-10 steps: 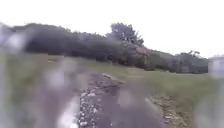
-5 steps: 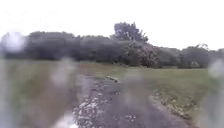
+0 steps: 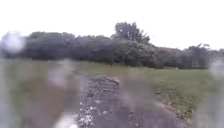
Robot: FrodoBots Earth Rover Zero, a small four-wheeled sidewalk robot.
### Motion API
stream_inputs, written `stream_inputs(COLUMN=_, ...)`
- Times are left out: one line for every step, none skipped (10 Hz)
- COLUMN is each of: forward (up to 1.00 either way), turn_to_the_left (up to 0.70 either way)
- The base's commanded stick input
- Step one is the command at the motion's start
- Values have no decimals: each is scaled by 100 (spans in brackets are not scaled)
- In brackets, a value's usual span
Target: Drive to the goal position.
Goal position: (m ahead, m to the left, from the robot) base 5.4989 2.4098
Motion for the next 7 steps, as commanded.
stream_inputs(forward=85, turn_to_the_left=0)
stream_inputs(forward=85, turn_to_the_left=0)
stream_inputs(forward=85, turn_to_the_left=0)
stream_inputs(forward=85, turn_to_the_left=0)
stream_inputs(forward=85, turn_to_the_left=0)
stream_inputs(forward=85, turn_to_the_left=0)
stream_inputs(forward=85, turn_to_the_left=0)
